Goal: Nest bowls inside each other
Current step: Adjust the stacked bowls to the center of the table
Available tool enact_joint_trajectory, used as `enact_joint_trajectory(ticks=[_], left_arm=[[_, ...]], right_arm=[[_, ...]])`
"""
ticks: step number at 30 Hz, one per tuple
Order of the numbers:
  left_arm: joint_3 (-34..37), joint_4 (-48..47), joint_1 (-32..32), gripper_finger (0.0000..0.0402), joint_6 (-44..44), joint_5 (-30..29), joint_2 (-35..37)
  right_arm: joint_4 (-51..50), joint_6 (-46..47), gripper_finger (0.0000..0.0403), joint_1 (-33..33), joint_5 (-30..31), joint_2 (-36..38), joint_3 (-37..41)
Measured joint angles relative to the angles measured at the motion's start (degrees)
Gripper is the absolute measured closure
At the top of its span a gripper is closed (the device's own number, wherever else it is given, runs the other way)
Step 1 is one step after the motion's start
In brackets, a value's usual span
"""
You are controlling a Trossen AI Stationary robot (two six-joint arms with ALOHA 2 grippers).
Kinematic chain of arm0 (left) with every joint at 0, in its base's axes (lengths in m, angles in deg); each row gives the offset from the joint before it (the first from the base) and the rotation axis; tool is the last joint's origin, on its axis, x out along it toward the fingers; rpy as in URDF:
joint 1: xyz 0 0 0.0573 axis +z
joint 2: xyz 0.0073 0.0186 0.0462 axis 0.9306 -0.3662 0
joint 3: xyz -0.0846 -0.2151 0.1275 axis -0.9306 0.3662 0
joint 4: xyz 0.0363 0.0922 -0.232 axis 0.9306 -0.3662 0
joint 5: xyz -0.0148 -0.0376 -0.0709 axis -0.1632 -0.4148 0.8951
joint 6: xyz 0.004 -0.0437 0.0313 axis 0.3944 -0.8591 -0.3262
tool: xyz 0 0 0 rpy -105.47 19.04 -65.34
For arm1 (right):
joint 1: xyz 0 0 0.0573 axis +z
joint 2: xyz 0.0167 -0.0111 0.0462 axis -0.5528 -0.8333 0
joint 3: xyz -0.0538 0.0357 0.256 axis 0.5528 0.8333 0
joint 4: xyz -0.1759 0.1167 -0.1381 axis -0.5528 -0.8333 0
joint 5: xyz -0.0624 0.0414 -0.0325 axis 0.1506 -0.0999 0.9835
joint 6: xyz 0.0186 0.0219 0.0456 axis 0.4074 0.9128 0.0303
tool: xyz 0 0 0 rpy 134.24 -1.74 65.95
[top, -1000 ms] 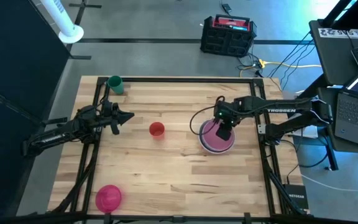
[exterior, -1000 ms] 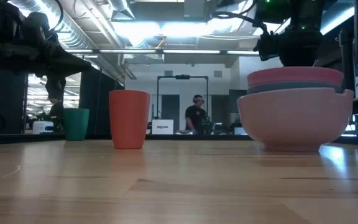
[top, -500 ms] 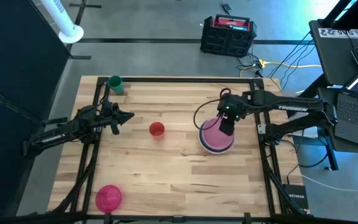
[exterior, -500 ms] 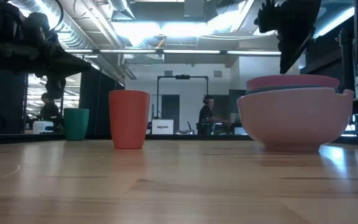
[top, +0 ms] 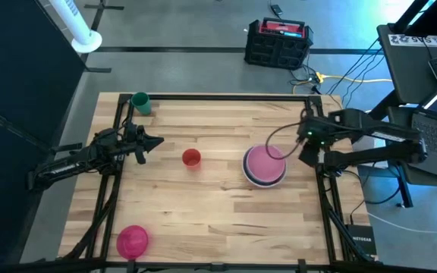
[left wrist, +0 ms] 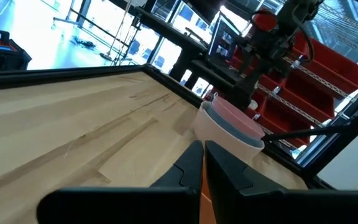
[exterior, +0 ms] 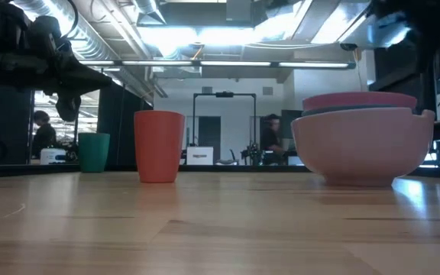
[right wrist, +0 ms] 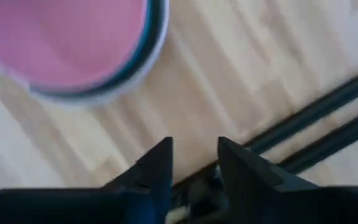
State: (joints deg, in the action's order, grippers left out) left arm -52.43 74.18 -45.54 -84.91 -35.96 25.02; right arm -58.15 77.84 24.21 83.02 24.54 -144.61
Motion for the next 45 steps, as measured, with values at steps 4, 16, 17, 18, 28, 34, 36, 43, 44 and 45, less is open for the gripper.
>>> enact_joint_trajectory(ticks=[4,16,17,18,28,34,36,43,44,45], left_arm=[[0.0,-0.04,0.0,0.0402,-0.51,0.0,0.02],[-0.02,-0.14,0.01,0.0402,-1.69,0.0,0.02],[-0.02,-0.14,0.01,0.0402,-1.8,0.0,0.02],[-0.02,-0.15,0.02,0.0402,-1.91,0.0,0.02],[-0.02,-0.17,0.04,0.0402,-1.82,-0.24,0.02],[-0.02,-0.2,0.04,0.0402,-1.66,-0.28,0.01],[-0.02,-0.2,0.04,0.0402,-1.65,-0.28,0.01],[-0.02,-0.2,0.04,0.0402,-1.46,-0.28,0.0],[-0.02,-0.2,0.04,0.0402,-1.43,-0.28,0.0],[-0.02,-0.2,0.04,0.0402,-1.4,-0.28,0.0]], right_arm=[[2.89,0.42,0.0377,0.02,-6.04,4.03,7.07],[22.52,5.81,0.04,12.37,-7.23,1.4,21.33],[24.05,6.35,0.0401,13.51,-7.09,1.04,22.3],[25.58,6.9,0.0402,14.66,-6.95,0.68,23.27],[32.41,5.26,0.0403,16.87,-5.21,-7.03,24.45],[34.43,5.01,0.0403,16.87,-5.21,-8.12,24.4],[34.65,5.06,0.0403,16.87,-5.21,-8.12,24.38],[36.75,5.12,0.0403,16.86,-5.09,-8.21,24.36],[37.05,5.13,0.0403,16.86,-5.07,-8.23,24.36],[37.35,5.14,0.0403,16.86,-5.05,-8.24,24.35]])
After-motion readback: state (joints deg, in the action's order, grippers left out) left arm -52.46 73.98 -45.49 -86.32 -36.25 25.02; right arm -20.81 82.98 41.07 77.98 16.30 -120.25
